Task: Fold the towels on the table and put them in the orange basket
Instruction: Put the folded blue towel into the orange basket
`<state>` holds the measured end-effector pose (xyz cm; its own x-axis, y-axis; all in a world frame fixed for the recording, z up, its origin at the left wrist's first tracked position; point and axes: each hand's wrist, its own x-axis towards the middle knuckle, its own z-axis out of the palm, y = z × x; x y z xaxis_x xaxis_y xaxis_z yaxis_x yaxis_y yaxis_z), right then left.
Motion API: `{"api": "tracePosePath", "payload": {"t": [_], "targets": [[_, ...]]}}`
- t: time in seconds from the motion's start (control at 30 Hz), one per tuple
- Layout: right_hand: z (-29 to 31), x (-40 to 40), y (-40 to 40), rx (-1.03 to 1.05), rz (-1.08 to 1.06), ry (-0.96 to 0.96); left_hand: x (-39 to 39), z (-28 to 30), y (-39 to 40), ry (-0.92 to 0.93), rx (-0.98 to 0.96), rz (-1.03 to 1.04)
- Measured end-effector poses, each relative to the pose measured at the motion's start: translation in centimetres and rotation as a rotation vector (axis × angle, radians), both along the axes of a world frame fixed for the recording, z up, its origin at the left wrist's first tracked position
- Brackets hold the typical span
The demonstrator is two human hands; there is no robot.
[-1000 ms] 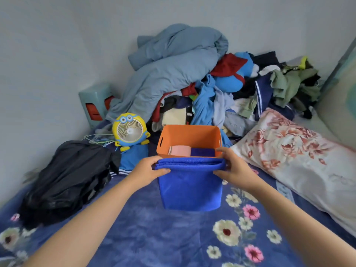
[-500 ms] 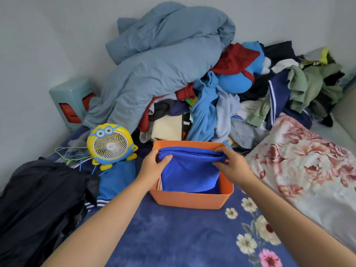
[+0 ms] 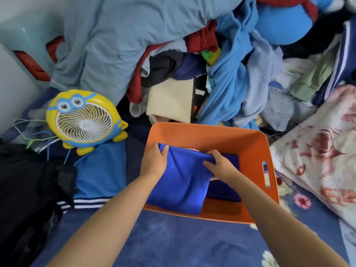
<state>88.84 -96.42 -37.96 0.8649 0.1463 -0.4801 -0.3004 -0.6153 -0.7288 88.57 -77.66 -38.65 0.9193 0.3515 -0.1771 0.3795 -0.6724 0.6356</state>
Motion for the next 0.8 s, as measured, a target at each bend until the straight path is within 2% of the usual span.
{"api": "tracePosePath", "payload": {"t": [0.13,0.33,0.5,0.57,0.63,0.73,0.8], "targets": [[-4.3,2.2,0.6,-0.036,-0.070,0.103,1.8,-4.1,-0.5,0.168,0.134,0.027],[-9.4,5.4,1.9,-0.077,-0.228,0.090,5.4,-8.2,-0.6,0.248,0.184,0.064],[-12.1,7.5,2.6,0.006,-0.431,0.063,7.6,-10.0,-1.0,0.190,0.180,0.104],[-12.7,7.4,3.2,0.029,-0.439,0.042,7.9,-10.9,-1.2,0.144,0.155,0.099],[-13.3,6.5,3.7,-0.044,-0.294,-0.029,7.2,-11.8,-1.4,0.062,0.296,-0.030],[-14.8,4.7,4.1,-0.330,0.083,-0.228,5.6,-13.4,-1.3,-0.218,0.615,-0.344],[-15.8,4.1,4.1,-0.474,0.278,-0.309,4.7,-14.8,-1.0,-0.074,0.646,-0.575]]}}
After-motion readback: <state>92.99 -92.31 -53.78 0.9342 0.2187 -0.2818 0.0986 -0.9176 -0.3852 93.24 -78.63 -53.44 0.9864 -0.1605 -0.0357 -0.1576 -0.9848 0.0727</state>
